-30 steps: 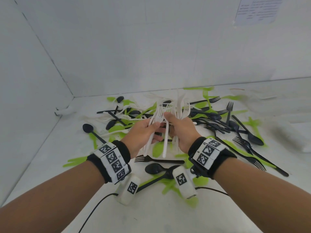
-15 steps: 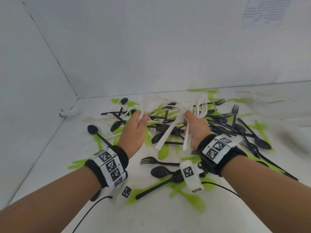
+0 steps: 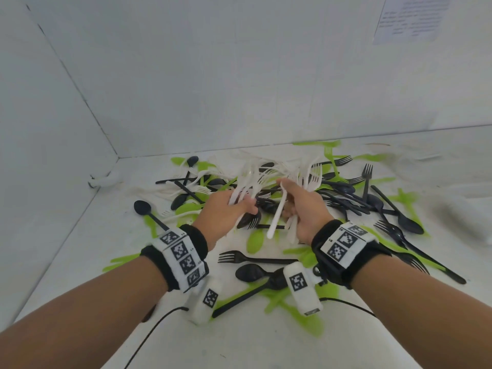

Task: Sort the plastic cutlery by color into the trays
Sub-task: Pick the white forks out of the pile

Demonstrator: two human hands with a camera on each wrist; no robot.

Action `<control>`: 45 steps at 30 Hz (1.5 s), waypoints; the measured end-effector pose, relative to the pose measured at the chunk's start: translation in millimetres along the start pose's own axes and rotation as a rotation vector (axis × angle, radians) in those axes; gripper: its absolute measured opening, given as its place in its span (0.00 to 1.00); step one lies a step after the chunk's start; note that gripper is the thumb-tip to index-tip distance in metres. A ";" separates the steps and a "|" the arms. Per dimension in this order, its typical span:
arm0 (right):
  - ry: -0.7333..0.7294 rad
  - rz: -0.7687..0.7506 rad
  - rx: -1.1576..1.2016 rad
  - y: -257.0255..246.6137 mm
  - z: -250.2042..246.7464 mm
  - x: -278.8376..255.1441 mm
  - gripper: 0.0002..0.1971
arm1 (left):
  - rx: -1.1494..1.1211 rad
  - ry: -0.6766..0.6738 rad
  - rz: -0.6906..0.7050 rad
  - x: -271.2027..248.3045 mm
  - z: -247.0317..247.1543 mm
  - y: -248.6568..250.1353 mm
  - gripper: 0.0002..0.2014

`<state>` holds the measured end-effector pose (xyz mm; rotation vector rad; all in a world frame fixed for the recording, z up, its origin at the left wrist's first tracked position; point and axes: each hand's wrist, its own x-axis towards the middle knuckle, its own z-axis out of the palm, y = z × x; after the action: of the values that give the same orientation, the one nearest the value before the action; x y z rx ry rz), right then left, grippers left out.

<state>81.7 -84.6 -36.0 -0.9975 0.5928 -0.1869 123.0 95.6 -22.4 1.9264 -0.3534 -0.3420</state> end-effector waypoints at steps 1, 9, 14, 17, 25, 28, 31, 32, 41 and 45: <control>-0.021 0.003 -0.004 1.5 -2.6 1.4 0.13 | -0.122 -0.031 -0.059 -0.5 0.4 1.0 0.08; -0.121 -0.048 -0.165 5.7 10.8 -8.2 0.14 | -0.360 -0.176 -0.133 -6.1 16.9 4.5 0.11; 0.080 -0.042 -0.058 -4.3 -2.9 7.3 0.18 | -0.313 -0.029 -0.142 -8.7 11.4 2.6 0.13; -0.013 -0.043 -0.106 -4.4 -6.9 7.3 0.17 | -0.218 0.001 -0.107 -7.9 8.3 -1.3 0.14; -0.171 0.017 -0.152 13.5 19.8 -3.4 0.12 | 0.046 -0.067 0.043 -8.3 11.3 7.0 0.17; -0.125 0.025 -0.106 7.9 12.4 1.3 0.10 | -0.075 -0.086 0.016 -12.8 6.0 4.7 0.08; -0.077 0.011 -0.107 4.4 4.7 7.3 0.09 | 0.048 -0.016 0.055 -10.6 -1.7 -4.0 0.05; -0.076 0.000 -0.123 4.3 4.0 7.8 0.10 | 0.099 -0.003 0.082 -10.6 -2.1 -4.2 0.04; -0.176 0.005 0.048 -0.7 -4.8 6.1 0.12 | -0.562 -0.158 -0.314 -7.3 7.9 5.1 0.12; -0.185 0.051 0.183 4.6 -0.3 7.1 0.12 | -0.838 -0.257 -0.446 -10.3 10.1 14.0 0.10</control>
<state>86.8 -85.2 -42.6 -0.8110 0.4237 -0.0999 108.5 86.2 -12.4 1.1125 0.0723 -0.8801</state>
